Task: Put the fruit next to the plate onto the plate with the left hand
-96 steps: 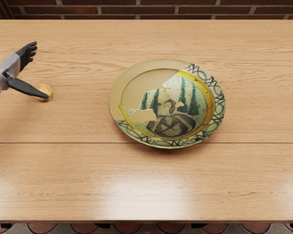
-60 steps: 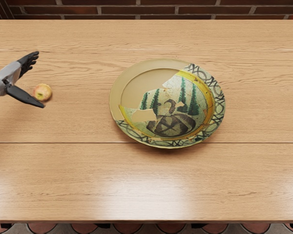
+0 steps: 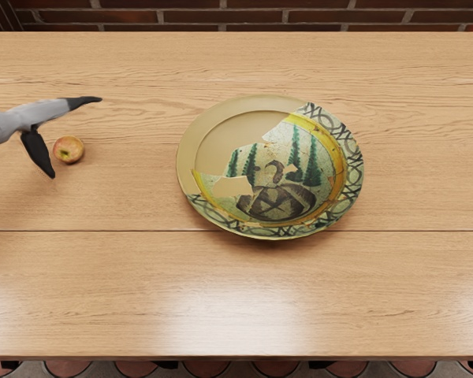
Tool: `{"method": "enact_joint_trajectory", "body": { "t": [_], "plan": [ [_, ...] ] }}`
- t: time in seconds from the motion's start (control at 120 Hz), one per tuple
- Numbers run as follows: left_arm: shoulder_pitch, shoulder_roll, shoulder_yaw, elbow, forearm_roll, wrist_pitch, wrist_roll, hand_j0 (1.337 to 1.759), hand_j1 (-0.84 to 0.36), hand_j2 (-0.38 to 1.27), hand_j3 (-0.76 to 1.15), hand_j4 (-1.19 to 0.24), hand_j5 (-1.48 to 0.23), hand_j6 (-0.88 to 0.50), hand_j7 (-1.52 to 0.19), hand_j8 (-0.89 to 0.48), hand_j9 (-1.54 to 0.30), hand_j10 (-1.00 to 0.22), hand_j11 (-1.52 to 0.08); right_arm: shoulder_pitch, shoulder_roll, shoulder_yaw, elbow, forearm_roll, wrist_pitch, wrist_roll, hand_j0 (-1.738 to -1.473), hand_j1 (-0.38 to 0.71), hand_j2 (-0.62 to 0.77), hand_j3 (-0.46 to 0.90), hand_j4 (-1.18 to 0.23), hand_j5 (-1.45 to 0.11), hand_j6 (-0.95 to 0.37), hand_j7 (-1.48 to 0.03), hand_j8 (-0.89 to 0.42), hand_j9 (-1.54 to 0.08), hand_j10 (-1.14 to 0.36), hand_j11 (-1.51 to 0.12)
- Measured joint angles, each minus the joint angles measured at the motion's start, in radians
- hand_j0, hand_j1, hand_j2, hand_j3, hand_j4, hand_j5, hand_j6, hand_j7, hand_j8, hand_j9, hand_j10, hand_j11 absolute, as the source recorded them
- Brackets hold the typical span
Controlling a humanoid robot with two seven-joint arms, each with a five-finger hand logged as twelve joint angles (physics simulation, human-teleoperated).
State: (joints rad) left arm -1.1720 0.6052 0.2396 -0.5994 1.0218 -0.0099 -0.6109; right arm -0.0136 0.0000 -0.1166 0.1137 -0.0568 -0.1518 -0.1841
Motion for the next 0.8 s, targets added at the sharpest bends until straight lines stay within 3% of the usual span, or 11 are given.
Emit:
{"method": "enact_joint_trajectory", "body": {
  "t": [0.192, 0.475, 0.8],
  "plan": [
    [-0.058, -0.085, 0.122, 0.105, 0.023, 0.017, 0.000, 1.658, 0.25, 0.02, 0.00, -0.09, -0.11, -0.09, -0.11, -0.09, -0.11, -0.09, -0.11, 0.000, 0.000, 0.000, 0.000, 0.000, 0.000, 0.000, -1.658, -0.35, 0.00, 0.00, 0.00, 0.00, 0.00, 0.00, 0.00, 0.00, 0.00, 0.00],
    [-0.030, -0.151, 0.206, 0.243, 0.025, 0.047, 0.000, 1.658, 0.11, 0.04, 0.00, -0.21, -0.26, -0.21, -0.26, -0.21, -0.26, -0.21, -0.26, 0.000, 0.000, 0.000, 0.000, 0.000, 0.000, 0.000, -1.658, -0.35, 0.00, 0.00, 0.00, 0.00, 0.00, 0.00, 0.00, 0.00, 0.00, 0.00],
    [-0.002, -0.215, 0.270, 0.317, 0.016, 0.055, 0.000, 1.658, 0.00, 0.06, 0.00, -0.30, -0.38, -0.30, -0.38, -0.30, -0.38, -0.30, -0.38, 0.000, 0.000, 0.000, 0.000, 0.000, 0.000, 0.000, -1.658, -0.35, 0.00, 0.00, 0.00, 0.00, 0.00, 0.00, 0.00, 0.00, 0.00, 0.00]
  ]
}}
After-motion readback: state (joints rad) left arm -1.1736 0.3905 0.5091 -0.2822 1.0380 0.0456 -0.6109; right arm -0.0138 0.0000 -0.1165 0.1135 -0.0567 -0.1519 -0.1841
